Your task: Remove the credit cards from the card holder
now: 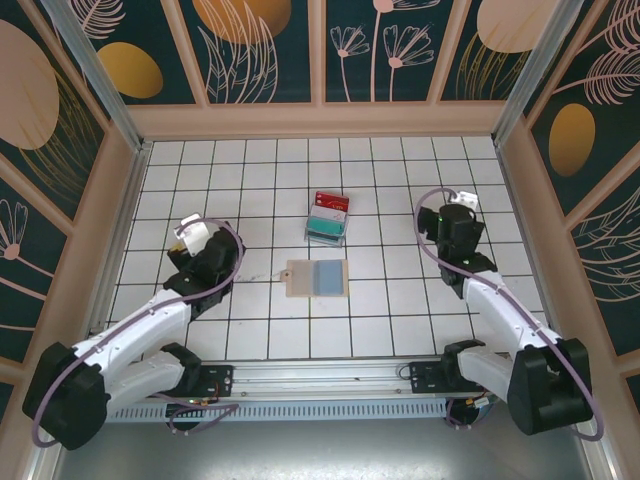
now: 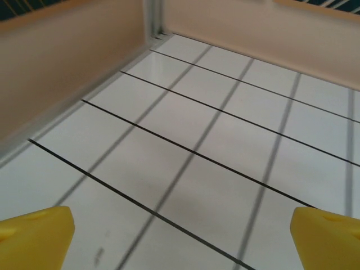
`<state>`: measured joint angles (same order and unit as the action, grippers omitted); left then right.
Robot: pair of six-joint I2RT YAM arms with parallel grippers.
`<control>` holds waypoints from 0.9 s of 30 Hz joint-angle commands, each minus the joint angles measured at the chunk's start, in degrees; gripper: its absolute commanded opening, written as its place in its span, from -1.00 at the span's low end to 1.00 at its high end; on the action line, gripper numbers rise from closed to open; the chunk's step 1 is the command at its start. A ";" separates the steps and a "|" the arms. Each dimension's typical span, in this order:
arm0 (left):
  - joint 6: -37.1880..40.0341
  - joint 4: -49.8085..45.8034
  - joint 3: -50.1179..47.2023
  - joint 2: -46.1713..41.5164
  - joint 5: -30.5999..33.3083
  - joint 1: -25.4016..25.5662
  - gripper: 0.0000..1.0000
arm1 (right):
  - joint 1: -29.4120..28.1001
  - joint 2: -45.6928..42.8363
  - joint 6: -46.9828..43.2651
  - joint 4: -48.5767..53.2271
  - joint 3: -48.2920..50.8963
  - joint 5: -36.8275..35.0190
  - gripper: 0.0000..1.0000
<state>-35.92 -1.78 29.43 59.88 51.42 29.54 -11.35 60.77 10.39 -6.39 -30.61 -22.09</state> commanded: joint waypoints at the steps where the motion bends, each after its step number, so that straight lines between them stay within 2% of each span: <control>1: 12.41 12.44 -1.55 3.89 -2.96 -6.69 0.97 | 1.93 -2.24 -3.38 -17.66 6.58 2.07 0.97; 5: 16.14 15.38 0.71 11.02 -5.87 -14.86 0.97 | 5.63 1.46 -3.58 -26.45 10.57 2.07 0.98; 8: 19.05 23.33 -0.16 15.34 -9.46 -19.11 0.97 | 8.58 7.61 -2.45 -30.42 10.21 2.19 0.98; 10: 20.84 29.55 -0.70 18.98 -8.90 -20.55 0.97 | 9.53 12.18 -3.33 -35.66 10.32 1.58 0.98; 13: 23.12 37.97 -1.31 24.48 -8.21 -21.83 0.98 | 10.64 18.17 -4.30 -42.51 9.81 3.17 0.97; 18: 25.70 50.75 -3.12 26.75 -14.32 -24.31 0.98 | 11.66 26.47 -5.17 -48.03 7.92 7.08 0.97; 22: 26.38 54.39 -3.93 28.01 -17.34 -24.96 0.98 | 12.01 25.64 -5.55 -50.45 9.96 9.70 0.97; 27: 29.89 62.67 -9.47 26.17 -26.05 -24.97 0.98 | 12.18 24.90 -7.20 -57.47 14.06 14.23 0.98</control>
<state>-9.04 52.27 23.22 87.07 31.64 4.80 0.34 86.87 4.75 -56.10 -18.74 -11.94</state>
